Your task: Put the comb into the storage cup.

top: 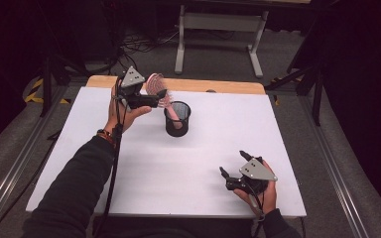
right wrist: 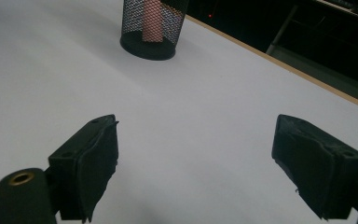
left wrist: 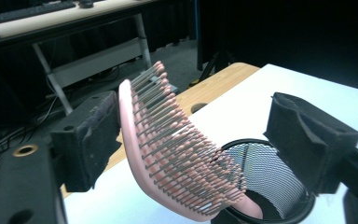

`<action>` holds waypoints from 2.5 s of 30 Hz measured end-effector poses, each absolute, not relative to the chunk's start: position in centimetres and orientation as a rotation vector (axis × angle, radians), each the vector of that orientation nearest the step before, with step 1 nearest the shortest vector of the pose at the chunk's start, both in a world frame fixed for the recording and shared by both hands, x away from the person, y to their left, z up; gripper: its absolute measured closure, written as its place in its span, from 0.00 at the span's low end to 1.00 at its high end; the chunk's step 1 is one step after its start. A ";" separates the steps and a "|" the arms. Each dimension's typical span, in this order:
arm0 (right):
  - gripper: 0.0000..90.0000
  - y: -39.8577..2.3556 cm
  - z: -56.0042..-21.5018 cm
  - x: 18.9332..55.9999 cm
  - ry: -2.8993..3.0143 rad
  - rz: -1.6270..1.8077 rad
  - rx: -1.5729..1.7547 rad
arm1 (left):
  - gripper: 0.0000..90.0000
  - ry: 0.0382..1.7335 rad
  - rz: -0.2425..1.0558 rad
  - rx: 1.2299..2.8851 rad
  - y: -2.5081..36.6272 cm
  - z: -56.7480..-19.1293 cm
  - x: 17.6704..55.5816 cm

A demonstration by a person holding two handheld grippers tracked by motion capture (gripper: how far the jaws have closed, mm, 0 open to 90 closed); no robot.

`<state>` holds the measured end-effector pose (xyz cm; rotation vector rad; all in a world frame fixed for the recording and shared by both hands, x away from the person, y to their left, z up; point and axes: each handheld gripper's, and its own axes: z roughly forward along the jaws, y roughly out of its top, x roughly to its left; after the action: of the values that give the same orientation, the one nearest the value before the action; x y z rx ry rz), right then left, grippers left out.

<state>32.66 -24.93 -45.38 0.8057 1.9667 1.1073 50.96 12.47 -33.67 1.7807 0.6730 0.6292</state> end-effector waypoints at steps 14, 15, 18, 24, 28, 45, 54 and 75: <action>0.16 -24.9 -45.4 32.7 1.961 1.109 0.797 | 0.10 0.616 0.612 1.778 14.1 -33.5 50.1; 0.16 -24.8 -45.4 32.7 1.962 1.113 0.798 | 0.09 0.609 0.619 1.778 14.2 -33.5 49.9; 0.16 -24.7 -45.5 32.7 1.967 1.109 0.794 | 0.09 0.581 0.618 1.771 14.7 -33.5 49.3; 0.16 -24.6 -45.5 32.7 1.968 1.102 0.790 | 0.09 0.533 0.639 1.764 15.5 -33.2 48.0; 0.16 -24.5 -45.4 32.7 1.963 1.102 0.788 | 0.10 0.516 0.649 1.772 15.8 -33.0 47.4; 0.16 -24.5 -45.3 32.8 1.957 1.109 0.790 | 0.09 0.390 0.661 1.798 16.6 -32.3 44.3; 0.17 -23.9 -45.2 32.6 1.951 1.104 0.763 | 0.08 0.334 0.676 1.809 16.8 -32.3 42.3; 0.17 -23.4 -45.2 32.4 1.969 1.109 0.736 | 0.07 0.219 0.667 1.848 16.9 -33.6 39.1</action>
<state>32.36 -23.39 -45.18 0.7358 1.9687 1.1092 39.13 16.93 -33.56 1.8480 0.2187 0.6671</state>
